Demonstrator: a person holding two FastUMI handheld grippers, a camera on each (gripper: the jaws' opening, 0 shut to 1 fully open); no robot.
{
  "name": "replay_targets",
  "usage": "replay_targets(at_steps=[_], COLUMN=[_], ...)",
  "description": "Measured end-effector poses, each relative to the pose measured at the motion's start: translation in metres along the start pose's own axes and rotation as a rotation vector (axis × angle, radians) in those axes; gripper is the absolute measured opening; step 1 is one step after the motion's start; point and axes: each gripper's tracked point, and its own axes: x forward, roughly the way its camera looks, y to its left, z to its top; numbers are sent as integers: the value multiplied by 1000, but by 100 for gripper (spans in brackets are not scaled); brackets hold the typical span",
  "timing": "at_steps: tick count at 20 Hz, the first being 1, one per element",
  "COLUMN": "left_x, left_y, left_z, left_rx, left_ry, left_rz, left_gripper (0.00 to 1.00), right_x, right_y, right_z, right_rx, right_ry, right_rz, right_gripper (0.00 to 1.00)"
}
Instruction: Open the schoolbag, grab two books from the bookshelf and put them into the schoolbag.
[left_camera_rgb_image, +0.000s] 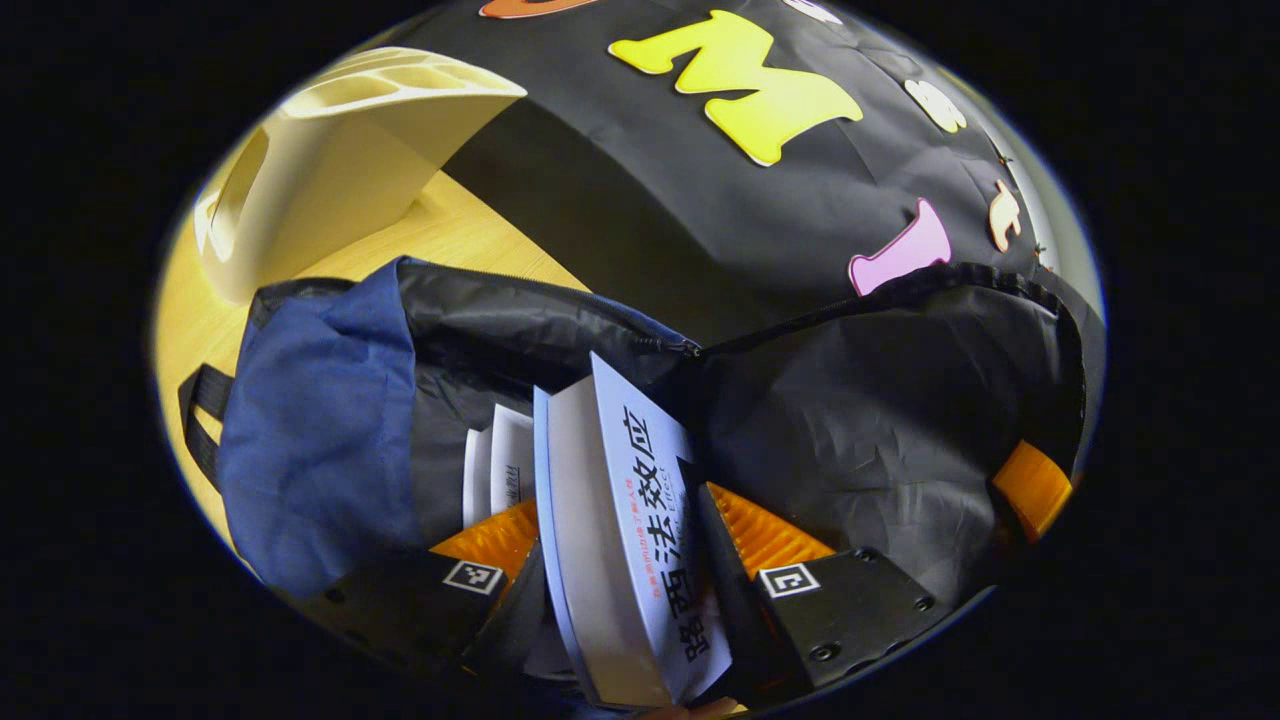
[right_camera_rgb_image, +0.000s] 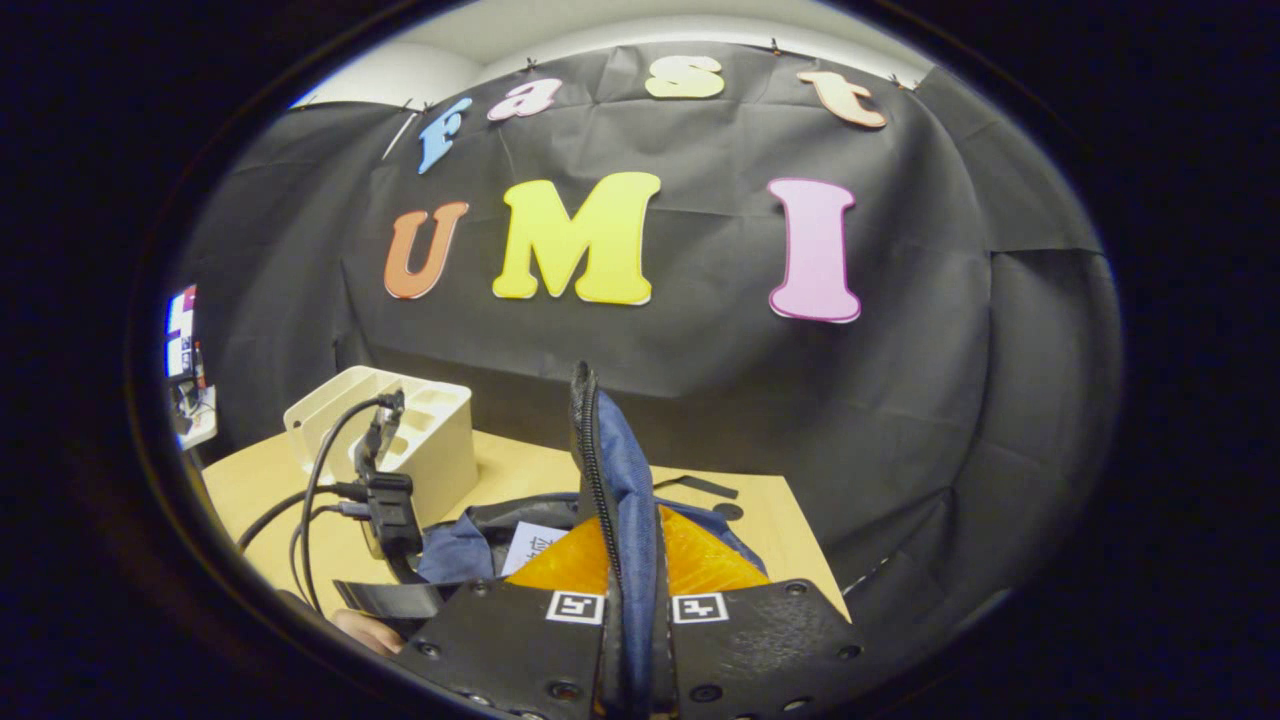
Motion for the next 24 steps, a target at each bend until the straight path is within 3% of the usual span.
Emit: replay_targets(at_steps=[9,17,18,19,20,22,24], left_x=[-17,-71,-79,-86,-94,-109,-129], left_y=[23,48,51,55,57,66,74], left_z=[19,72,76,81,82,89,93], left_rx=[-10,197,218,236,252,273,288], left_ry=[-13,-193,-208,-224,-234,-256,-273], left_rz=[40,151,166,177,182,200,211], left_gripper=[81,81,81,81,81,81,81], right_x=[-4,-13,-15,-17,-20,-23,-29], right_y=[2,-1,0,0,0,0,-1], right_z=[-20,-34,-38,-40,-45,-51,-57], right_rx=[-18,-69,-62,-51,-41,-30,-29], right_ry=[29,36,35,35,36,42,51], right_rz=[-12,-107,-118,-126,-131,-153,-177], right_gripper=[16,14,22,23,35,37,59])
